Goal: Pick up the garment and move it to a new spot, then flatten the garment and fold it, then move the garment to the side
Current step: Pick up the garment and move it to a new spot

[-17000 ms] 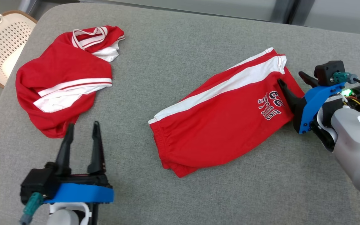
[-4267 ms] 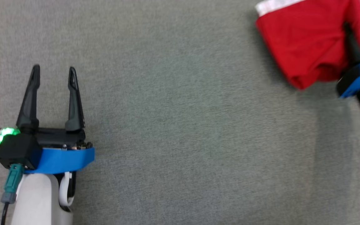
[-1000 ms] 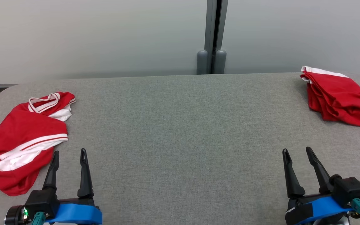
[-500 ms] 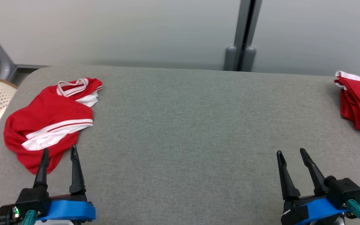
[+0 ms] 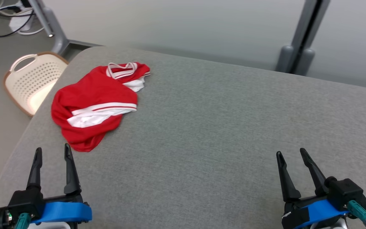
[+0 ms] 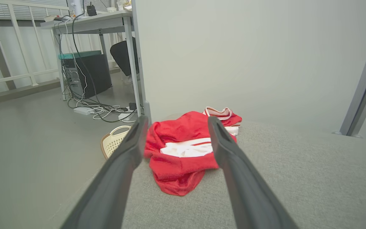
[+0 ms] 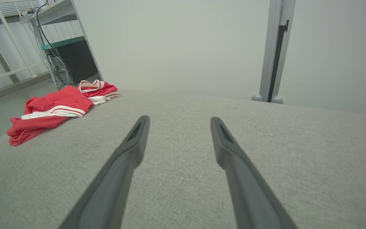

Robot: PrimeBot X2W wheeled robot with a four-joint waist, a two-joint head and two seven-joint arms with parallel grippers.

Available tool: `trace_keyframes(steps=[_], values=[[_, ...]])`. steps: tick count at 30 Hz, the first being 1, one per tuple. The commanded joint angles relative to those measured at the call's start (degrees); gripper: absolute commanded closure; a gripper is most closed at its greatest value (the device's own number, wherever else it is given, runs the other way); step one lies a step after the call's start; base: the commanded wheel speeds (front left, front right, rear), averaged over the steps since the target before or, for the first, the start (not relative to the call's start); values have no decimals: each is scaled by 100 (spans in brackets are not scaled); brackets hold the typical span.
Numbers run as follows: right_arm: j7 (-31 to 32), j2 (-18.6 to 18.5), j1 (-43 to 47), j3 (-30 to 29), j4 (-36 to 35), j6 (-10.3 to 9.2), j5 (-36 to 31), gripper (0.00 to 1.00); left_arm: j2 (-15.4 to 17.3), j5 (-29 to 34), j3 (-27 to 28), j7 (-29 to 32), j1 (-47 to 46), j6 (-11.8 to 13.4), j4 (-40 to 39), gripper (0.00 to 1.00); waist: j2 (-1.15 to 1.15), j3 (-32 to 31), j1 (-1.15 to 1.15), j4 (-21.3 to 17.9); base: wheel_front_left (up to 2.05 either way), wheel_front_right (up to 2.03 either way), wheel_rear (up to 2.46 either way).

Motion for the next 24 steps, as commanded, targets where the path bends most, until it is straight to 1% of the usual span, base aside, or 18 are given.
trace_keyframes(steps=[1,6,11,20,24], values=[[-13,5,-94,9,-5,1,-45,0,19,-22,50,-16,-6,20,-43,0,0,49,0,194,0,0,0],[13,3,-142,12,-34,1,-96,0,13,-48,133,-17,31,46,-100,0,0,120,0,427,0,0,0],[29,3,-150,49,-54,1,-110,0,8,-58,200,-17,69,57,-138,0,0,130,0,503,0,0,0],[53,3,-115,114,-52,1,-134,0,1,-74,239,-17,19,70,-131,0,0,134,0,385,0,0,0],[66,3,-203,105,-166,1,-198,0,-1,-155,288,-17,-217,38,-112,0,0,254,0,282,0,0,0]])
